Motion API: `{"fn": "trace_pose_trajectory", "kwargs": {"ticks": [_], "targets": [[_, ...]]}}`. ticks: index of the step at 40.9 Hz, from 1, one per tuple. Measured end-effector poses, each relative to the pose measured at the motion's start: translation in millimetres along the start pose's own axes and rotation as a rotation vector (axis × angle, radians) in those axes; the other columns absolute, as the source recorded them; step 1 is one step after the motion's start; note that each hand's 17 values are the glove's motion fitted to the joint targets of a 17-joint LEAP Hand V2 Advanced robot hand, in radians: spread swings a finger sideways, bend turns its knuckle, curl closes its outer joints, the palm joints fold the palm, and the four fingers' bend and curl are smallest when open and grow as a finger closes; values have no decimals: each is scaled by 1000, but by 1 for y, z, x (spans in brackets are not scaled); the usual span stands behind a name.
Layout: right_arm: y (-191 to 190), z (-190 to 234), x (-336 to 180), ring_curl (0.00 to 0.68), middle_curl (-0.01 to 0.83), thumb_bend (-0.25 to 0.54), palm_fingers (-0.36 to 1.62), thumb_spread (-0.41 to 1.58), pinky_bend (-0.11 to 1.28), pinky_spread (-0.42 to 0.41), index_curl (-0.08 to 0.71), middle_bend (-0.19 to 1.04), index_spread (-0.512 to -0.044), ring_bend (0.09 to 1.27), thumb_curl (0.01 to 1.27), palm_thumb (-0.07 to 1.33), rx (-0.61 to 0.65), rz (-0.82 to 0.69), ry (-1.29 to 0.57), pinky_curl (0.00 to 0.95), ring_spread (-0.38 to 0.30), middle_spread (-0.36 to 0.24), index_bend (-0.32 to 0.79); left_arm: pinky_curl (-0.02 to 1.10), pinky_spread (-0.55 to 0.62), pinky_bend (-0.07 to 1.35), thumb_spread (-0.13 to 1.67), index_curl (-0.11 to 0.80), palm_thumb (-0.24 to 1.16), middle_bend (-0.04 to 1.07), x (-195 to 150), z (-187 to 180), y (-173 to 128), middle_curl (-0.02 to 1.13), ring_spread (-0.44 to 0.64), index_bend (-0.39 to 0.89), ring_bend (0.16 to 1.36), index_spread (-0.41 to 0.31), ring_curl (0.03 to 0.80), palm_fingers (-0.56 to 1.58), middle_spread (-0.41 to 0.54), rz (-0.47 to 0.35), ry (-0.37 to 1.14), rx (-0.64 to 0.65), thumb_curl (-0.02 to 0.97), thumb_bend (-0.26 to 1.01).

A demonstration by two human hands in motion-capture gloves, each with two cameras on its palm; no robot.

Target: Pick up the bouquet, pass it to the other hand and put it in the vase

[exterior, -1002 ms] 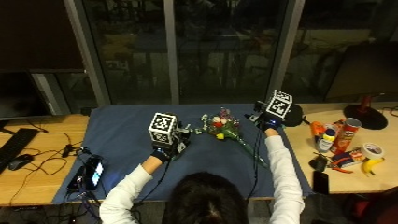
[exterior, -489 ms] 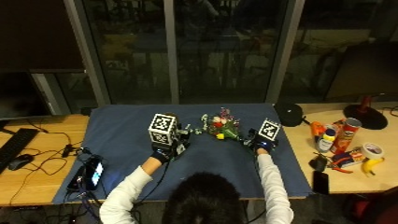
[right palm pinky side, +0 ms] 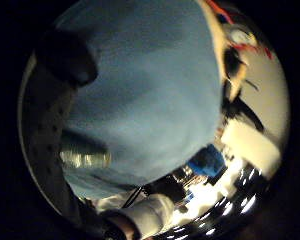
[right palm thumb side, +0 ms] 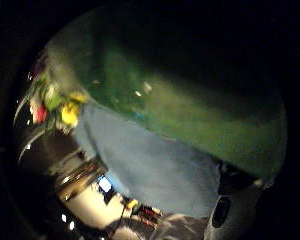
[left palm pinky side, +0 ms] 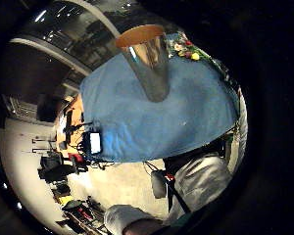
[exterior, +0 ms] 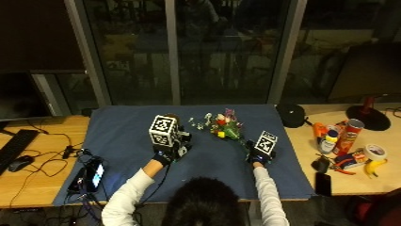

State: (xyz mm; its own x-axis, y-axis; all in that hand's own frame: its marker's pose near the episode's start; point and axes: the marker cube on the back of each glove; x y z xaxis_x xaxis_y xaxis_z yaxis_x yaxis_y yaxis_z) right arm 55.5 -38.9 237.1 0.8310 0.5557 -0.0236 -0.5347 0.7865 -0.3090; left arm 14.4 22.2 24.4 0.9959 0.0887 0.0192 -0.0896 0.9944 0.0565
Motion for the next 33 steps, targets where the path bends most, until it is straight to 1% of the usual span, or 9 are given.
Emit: {"fn": "trace_pose_trajectory", "kwargs": {"ticks": [2, 4, 8, 13, 17, 20, 25, 30, 33], "targets": [[0, 0, 1, 369, 440, 164, 1267, 1006, 610, -125, 229, 416, -221, 740, 363, 818, 29, 30, -4, 326, -147, -111, 356, 341, 242, 417, 1203, 220, 263, 226, 1, 0, 1, 378, 244, 118, 542, 57, 284, 309, 151, 4, 5, -3, 271, -17], [3, -3, 2, 395, 455, 167, 1261, 1009, 607, -155, 262, 432, -221, 745, 365, 849, 51, 23, 6, 347, -159, -127, 368, 343, 242, 416, 1203, 220, 262, 226, 3, 1, 2, 380, 244, 118, 543, 57, 285, 309, 151, 10, 12, -11, 273, -17], [5, -8, -4, 425, 489, 173, 1379, 1038, 593, -244, 294, 522, -221, 778, 364, 896, 111, -53, -73, 357, -196, -161, 311, 346, 243, 416, 1203, 221, 262, 225, 0, 7, 0, 383, 244, 119, 543, 57, 286, 308, 151, 4, 19, -36, 275, -17], [-2, -20, -16, 466, 541, 137, 1495, 1043, 622, -263, 324, 658, -219, 885, 352, 896, 325, -128, -295, 385, -201, -173, 258, 348, 243, 414, 1203, 226, 261, 224, -5, 14, -9, 386, 247, 121, 543, 50, 287, 308, 152, -19, 77, -70, 277, -17], [13, -33, -28, 487, 573, 44, 1527, 998, 600, -264, 379, 736, -219, 905, 331, 812, 276, -169, -539, 396, -198, -174, 391, 349, 243, 409, 1203, 229, 261, 226, -2, 15, -22, 389, 252, 125, 540, 48, 287, 313, 151, -16, 189, -91, 279, -17], [40, -57, -45, 501, 589, 40, 1512, 984, 609, -264, 415, 767, -217, 923, 341, 847, 224, -215, -725, 406, -193, -172, 456, 350, 243, 404, 1207, 233, 262, 222, 2, 17, -41, 389, 254, 131, 535, 48, 286, 317, 151, -9, 376, -125, 280, -16], [79, -99, -85, 519, 607, 64, 1468, 936, 642, -261, 456, 810, -210, 957, 390, 957, 230, -448, -1007, 427, -190, -172, 491, 353, 243, 407, 1199, 234, 301, 210, 14, 22, -77, 390, 257, 122, 539, 78, 288, 310, 175, -33, 867, -187, 291, -4], [99, -106, -116, 534, 620, 40, 1427, 874, 675, -260, 477, 840, -206, 995, 430, 984, 292, -561, -1159, 444, -188, -171, 467, 362, 304, 437, 1170, 234, 389, 179, 40, 21, -92, 382, 316, 117, 551, 108, 292, 272, 221, -60, 1265, -190, 318, 15], [104, -98, -137, 542, 622, 25, 1409, 817, 691, -259, 487, 847, -206, 1013, 460, 1001, 277, -653, -1284, 453, -187, -170, 448, 365, 342, 458, 1143, 232, 456, 150, 60, 25, -102, 366, 357, 117, 577, 142, 297, 229, 292, -66, 1418, -193, 338, 28]]}}
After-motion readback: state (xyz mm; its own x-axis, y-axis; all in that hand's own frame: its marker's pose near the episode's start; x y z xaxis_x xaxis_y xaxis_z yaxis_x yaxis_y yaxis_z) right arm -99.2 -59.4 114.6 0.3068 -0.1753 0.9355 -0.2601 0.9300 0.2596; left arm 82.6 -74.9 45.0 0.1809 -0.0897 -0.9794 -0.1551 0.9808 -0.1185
